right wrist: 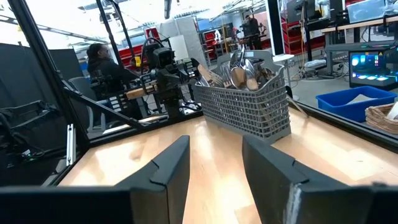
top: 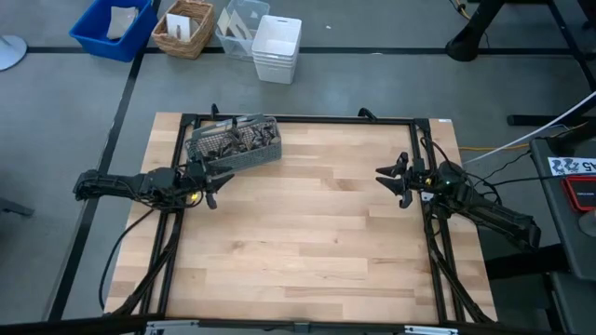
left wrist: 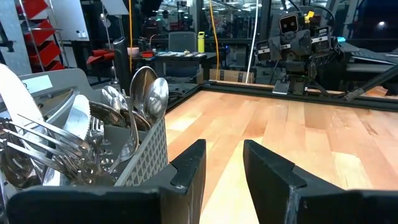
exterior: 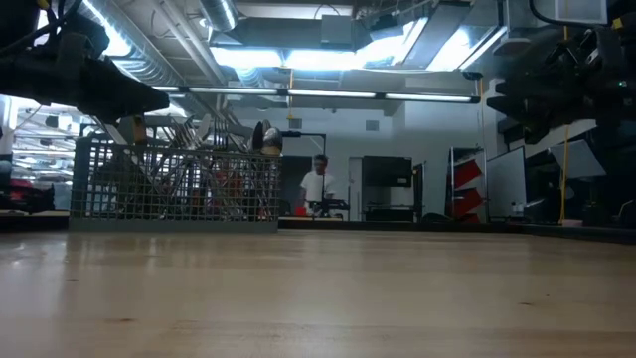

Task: Sort silverware
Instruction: Return to Home Position

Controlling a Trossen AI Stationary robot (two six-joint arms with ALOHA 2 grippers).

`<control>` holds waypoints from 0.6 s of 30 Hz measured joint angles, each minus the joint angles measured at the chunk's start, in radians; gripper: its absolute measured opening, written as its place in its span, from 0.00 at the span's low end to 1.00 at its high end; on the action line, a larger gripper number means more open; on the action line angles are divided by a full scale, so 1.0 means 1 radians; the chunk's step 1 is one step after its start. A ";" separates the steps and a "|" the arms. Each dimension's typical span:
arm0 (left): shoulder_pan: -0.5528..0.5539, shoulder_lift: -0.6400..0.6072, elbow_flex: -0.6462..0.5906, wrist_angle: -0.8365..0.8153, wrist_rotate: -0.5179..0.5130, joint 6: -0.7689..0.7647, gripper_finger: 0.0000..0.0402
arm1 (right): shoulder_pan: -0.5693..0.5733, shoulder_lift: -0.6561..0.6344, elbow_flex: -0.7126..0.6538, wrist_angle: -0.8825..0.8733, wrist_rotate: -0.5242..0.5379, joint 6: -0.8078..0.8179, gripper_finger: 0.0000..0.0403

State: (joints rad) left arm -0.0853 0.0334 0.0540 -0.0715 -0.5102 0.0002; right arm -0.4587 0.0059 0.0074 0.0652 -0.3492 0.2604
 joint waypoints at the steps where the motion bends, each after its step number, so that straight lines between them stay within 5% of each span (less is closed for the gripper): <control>1: 0.000 0.000 0.000 0.000 0.000 0.000 0.25 | 0.000 0.000 0.000 0.000 0.000 0.000 0.37; 18: 0.000 0.000 0.000 0.000 0.000 0.000 0.25 | 0.139 -0.002 0.000 -0.006 0.045 -0.001 0.37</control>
State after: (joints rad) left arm -0.0853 0.0338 0.0540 -0.0715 -0.5102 0.0002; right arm -0.3198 0.0036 0.0074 0.0593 -0.3042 0.2591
